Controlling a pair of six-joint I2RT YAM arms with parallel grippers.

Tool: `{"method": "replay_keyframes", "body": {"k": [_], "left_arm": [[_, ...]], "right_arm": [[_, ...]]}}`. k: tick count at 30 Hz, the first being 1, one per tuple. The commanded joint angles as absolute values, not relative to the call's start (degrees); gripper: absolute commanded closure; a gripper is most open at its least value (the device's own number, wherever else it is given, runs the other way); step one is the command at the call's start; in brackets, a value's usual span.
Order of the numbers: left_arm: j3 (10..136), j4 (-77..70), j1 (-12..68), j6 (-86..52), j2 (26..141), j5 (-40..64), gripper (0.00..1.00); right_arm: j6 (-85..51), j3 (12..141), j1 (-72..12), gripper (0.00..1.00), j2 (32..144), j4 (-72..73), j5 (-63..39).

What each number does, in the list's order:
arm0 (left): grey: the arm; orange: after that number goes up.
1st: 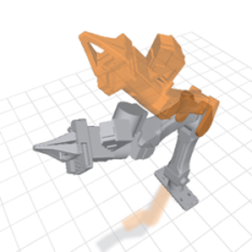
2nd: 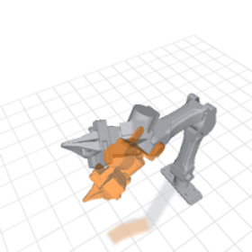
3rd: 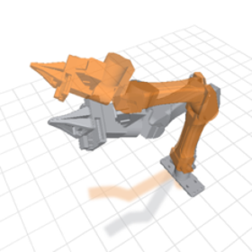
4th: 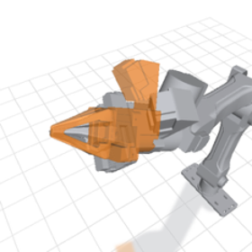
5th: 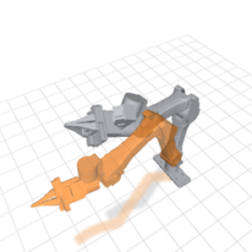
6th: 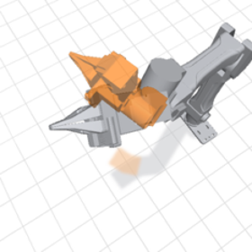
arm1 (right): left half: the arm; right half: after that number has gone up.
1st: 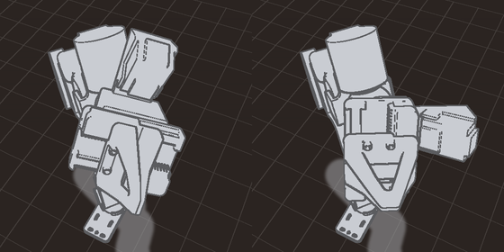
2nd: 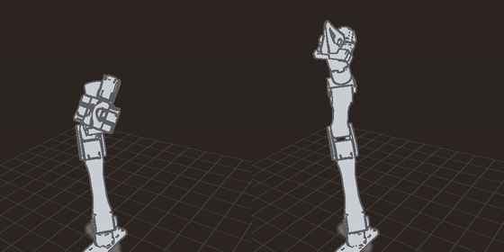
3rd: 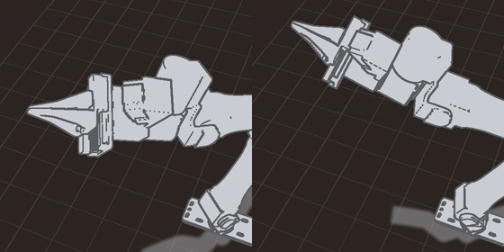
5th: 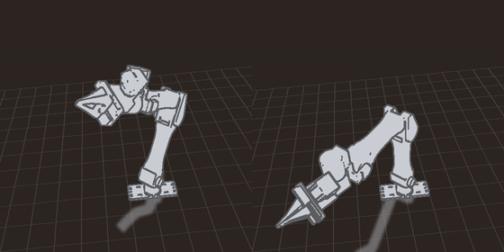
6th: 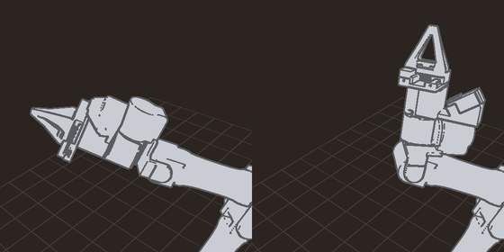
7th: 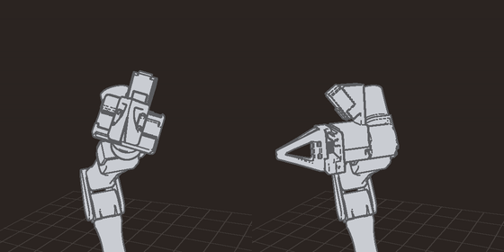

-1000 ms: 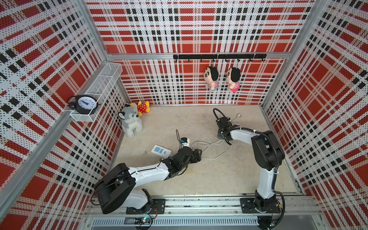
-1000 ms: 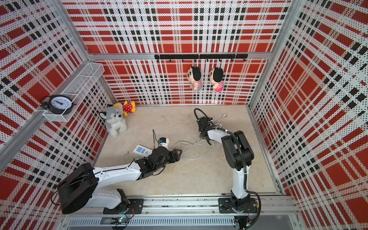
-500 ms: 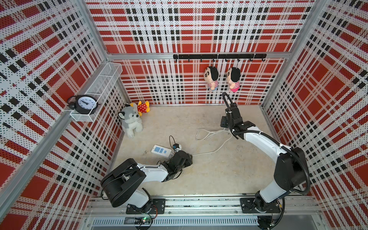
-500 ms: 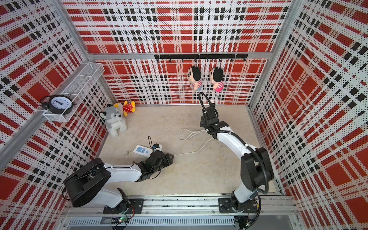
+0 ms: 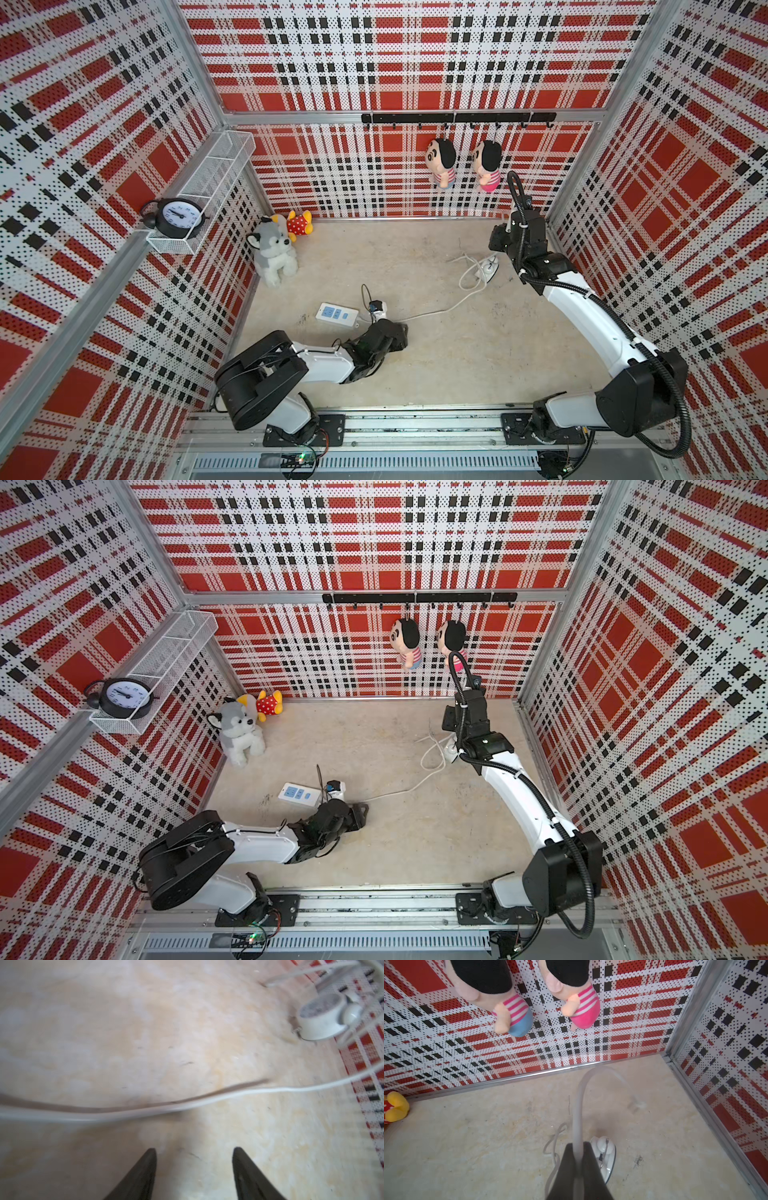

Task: Unwrap the cord wrapped around the power strip
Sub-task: Adjust the power cord at the center of the board.

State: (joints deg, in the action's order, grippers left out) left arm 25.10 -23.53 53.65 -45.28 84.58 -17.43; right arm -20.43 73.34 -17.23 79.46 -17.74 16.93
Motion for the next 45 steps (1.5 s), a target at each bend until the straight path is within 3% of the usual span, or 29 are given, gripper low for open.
{"method": "replay_keyframes", "body": {"k": [1,4,10,20,25,31,36,45], "left_arm": [[31.5,-26.1,61.3,-26.8,81.1,-27.1,0.25],[34.7,-30.4,63.0,-15.2,83.9,-26.8,0.17],[39.4,-44.6,62.7,4.7,95.1,-20.6,0.14],[53.3,-38.3,58.3,5.1,109.8,-15.3,0.2],[58.6,-35.0,57.6,6.0,115.1,-15.6,0.32],[60.6,-34.1,56.7,6.5,118.2,-15.1,0.56],[59.2,-33.5,56.1,9.5,116.8,-14.0,1.0],[50.5,-38.4,50.1,4.3,105.3,-18.7,1.0]], "right_arm": [[-21.0,74.5,-17.5,1.0,77.6,-17.4,14.0],[-21.3,74.2,-17.4,1.0,77.3,-17.5,13.2],[-22.4,73.2,-17.5,1.0,76.4,-17.4,12.1],[-22.7,73.5,-17.5,1.0,75.8,-17.8,9.8],[-23.1,73.7,-17.5,1.0,75.7,-17.8,9.3],[-22.8,74.6,-17.5,1.0,75.4,-18.7,11.2],[-20.7,76.6,-16.1,1.0,75.4,-20.8,19.9],[-20.1,71.7,-5.0,1.0,73.3,-22.2,39.1]]}}
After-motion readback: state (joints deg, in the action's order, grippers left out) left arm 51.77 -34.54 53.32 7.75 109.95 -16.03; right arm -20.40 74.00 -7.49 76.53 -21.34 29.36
